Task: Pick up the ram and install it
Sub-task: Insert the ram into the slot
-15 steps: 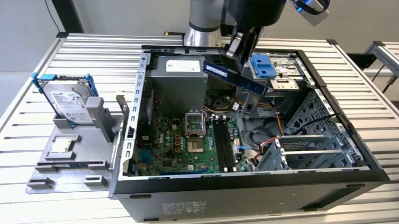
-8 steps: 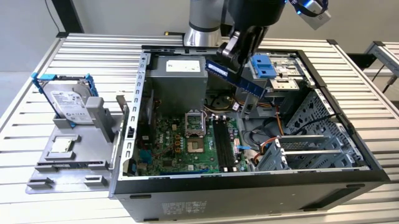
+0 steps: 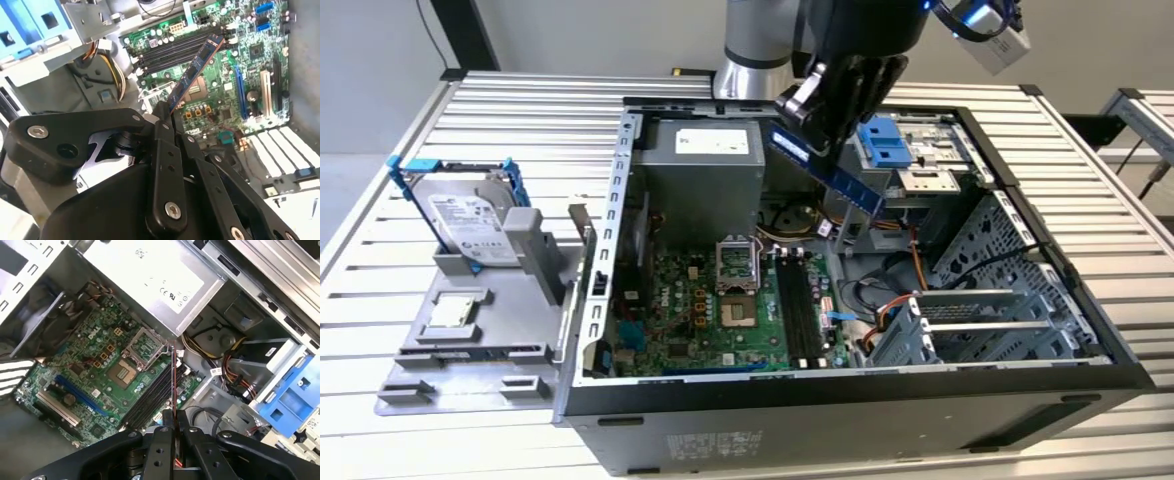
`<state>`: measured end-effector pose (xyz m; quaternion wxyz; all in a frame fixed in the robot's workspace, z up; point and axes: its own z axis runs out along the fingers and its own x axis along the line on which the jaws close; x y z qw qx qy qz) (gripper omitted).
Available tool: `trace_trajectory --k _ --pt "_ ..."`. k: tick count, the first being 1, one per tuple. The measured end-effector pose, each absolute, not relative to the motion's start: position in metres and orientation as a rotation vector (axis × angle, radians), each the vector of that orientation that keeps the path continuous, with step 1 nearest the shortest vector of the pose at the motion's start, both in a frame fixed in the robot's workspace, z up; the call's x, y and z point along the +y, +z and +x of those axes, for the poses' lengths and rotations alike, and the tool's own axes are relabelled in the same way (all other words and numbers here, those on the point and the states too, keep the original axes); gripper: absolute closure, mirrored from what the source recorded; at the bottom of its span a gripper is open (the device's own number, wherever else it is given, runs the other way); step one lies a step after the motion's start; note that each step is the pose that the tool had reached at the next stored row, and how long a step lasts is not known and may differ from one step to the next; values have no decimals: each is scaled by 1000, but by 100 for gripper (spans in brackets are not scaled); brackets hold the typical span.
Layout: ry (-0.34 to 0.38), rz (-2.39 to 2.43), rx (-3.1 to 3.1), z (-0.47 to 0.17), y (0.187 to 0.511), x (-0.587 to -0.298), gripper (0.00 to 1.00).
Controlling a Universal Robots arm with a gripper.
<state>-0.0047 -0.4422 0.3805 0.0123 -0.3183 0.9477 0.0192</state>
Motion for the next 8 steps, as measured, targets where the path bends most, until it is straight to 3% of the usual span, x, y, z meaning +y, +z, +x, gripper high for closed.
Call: trace_trajectory --k 8 --pt "57 -762 3019 -5 381 -442 100"
